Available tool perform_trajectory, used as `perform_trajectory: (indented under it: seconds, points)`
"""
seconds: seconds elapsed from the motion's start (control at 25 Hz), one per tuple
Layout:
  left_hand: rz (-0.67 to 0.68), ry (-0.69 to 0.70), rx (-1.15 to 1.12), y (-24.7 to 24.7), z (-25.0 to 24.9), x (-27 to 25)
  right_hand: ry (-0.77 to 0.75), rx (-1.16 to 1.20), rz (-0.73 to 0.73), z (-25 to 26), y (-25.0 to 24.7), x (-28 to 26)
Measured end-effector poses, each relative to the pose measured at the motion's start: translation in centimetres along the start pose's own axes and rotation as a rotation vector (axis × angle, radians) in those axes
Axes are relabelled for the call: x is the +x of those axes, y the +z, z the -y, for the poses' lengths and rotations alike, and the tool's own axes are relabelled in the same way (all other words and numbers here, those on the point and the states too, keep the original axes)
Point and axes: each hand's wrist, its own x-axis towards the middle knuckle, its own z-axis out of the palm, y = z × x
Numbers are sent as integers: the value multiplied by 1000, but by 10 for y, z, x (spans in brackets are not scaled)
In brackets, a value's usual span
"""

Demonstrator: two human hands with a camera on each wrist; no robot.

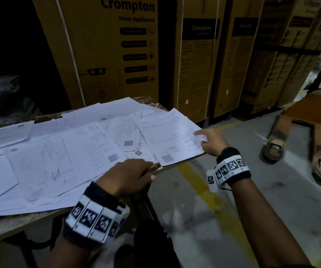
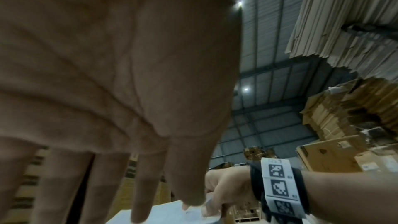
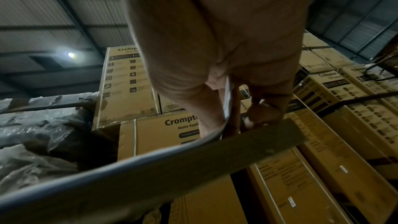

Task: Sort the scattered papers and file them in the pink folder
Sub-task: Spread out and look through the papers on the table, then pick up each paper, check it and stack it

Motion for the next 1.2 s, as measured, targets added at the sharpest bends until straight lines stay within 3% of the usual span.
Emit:
perform_trajectory:
  seconds: [0.28,0.44,0.52,0.68,0.96,1.2]
  points:
    - [-430,1,-155,42,32,-40,5,-301,-44,8,2,-10]
    - [-579,12,-148,62,40,-55,-78,-212,-221,21,13,-39]
    - [-628,-3,-152,70,41,-70,-221,-108,-282,30,30,-68]
    - [-701,-87,-143,89,52,-96,-499,174,-232,65,74,-131]
    - [-698,-357,-90,95,84,-138,-528,424,-100,131,114,-181]
    - [-746,-471,-164,92,110,-165,-577,399,-51,170,127,-154]
